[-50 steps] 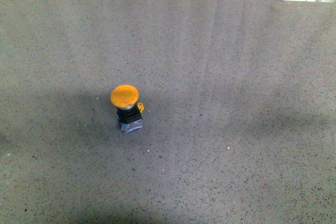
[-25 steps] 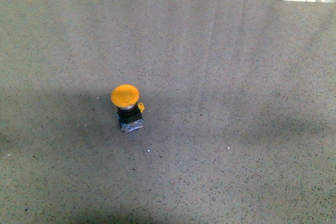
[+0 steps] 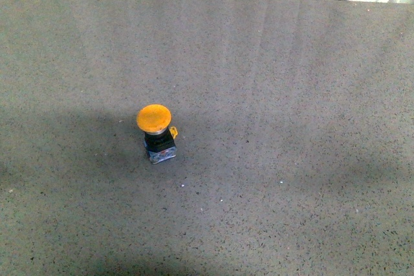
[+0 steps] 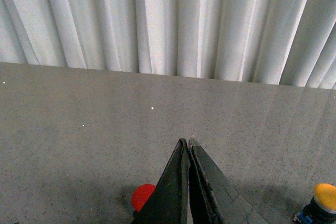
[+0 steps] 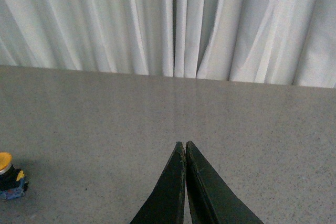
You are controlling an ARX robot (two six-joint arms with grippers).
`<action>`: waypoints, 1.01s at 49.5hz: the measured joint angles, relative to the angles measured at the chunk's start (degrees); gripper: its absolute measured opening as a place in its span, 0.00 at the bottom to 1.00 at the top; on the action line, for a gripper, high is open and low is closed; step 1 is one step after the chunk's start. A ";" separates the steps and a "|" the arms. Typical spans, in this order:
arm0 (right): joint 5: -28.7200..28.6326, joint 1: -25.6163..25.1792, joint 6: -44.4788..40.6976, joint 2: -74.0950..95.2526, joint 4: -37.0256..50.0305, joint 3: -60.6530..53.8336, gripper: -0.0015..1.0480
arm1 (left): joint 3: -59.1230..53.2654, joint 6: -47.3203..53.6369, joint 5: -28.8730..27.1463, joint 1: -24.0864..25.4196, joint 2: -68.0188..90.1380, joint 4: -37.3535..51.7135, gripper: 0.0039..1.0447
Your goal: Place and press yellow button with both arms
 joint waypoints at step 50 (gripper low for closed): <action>0.00 0.00 -0.11 -0.28 -0.20 0.00 0.91 | 0.00 0.13 0.00 0.00 0.00 0.00 0.91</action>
